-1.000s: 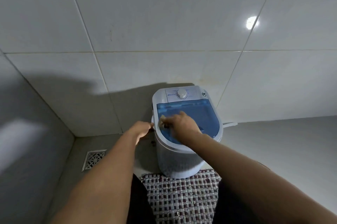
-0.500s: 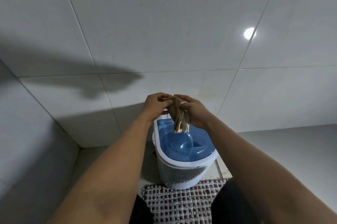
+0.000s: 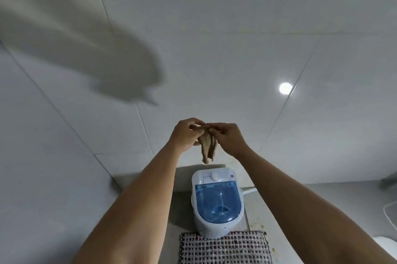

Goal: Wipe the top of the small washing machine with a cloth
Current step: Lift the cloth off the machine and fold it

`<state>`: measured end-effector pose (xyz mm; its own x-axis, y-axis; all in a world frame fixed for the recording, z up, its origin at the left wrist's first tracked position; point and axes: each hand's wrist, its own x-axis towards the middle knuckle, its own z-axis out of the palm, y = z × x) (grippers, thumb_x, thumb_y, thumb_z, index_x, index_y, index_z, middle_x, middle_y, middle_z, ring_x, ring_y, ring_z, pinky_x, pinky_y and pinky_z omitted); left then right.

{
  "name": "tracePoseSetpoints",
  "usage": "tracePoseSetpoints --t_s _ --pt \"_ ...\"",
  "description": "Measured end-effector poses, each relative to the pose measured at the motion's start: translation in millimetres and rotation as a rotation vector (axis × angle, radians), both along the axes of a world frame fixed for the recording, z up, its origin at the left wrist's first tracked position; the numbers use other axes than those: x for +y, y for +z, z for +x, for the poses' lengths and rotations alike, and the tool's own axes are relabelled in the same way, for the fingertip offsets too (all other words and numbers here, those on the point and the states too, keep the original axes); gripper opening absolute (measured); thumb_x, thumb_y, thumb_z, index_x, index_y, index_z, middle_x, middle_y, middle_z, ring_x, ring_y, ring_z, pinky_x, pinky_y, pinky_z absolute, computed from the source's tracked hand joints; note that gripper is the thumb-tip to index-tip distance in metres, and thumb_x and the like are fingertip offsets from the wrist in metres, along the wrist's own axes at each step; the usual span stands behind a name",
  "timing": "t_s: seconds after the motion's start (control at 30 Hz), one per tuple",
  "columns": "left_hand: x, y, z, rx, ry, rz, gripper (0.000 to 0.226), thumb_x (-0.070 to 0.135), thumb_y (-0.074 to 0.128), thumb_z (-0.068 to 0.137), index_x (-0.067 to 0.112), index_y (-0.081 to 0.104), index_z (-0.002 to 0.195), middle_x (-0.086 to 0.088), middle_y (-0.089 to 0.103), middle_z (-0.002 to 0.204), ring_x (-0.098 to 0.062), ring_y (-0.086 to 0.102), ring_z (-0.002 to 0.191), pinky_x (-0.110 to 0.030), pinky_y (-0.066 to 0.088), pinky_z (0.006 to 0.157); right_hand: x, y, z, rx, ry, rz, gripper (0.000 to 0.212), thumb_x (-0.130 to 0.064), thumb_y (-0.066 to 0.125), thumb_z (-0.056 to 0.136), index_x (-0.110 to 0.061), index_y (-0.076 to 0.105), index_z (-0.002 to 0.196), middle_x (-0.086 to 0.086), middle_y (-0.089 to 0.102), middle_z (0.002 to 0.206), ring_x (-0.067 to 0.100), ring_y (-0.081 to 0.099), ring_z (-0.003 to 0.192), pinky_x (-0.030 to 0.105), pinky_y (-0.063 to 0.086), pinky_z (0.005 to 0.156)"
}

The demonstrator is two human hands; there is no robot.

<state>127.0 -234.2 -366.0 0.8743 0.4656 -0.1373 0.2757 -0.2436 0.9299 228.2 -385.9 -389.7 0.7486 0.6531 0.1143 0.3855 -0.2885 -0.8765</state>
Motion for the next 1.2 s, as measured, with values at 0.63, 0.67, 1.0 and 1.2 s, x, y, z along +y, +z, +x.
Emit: tracePoseSetpoints --t_s 0.63,0.67,1.0,1.2 --pt "132 317 -142 -0.212 0.284 0.536 0.007 0.023 0.068 0.093 0.022 0.067 0.099 0.003 0.069 0.101 -0.019 0.068 0.096 -0.023 0.047 0.068 151 367 -84 -0.388 0.251 0.153 0.019 -0.012 0.061 0.090 -0.016 0.078 0.097 -0.005 0.075 0.094 0.014 0.068 0.096 0.028 0.053 0.087" --pt "140 322 -143 -0.219 0.333 0.598 0.008 0.020 0.065 0.095 0.024 0.063 0.101 0.003 0.068 0.101 -0.015 0.066 0.089 -0.020 0.044 0.064 160 370 -84 -0.413 0.261 0.145 0.020 -0.012 0.061 0.090 -0.017 0.078 0.098 -0.007 0.074 0.094 0.014 0.067 0.096 0.029 0.052 0.088" --pt "241 330 -116 -0.197 0.476 1.326 0.009 0.012 0.068 0.093 0.017 0.073 0.099 0.001 0.067 0.098 -0.024 0.067 0.069 -0.028 0.051 0.063 267 358 -66 -0.871 0.220 0.064 0.032 -0.013 0.055 0.093 -0.026 0.076 0.113 0.000 0.068 0.104 0.024 0.065 0.087 0.039 0.055 0.074" --pt "274 310 -80 -0.225 0.570 1.258 0.008 0.012 0.068 0.092 0.014 0.075 0.092 0.000 0.071 0.096 -0.026 0.070 0.073 -0.032 0.052 0.063 307 333 -44 -1.112 0.202 -0.013 0.026 -0.015 0.071 0.087 -0.027 0.077 0.109 0.003 0.059 0.090 0.029 0.057 0.052 0.030 0.043 0.044"
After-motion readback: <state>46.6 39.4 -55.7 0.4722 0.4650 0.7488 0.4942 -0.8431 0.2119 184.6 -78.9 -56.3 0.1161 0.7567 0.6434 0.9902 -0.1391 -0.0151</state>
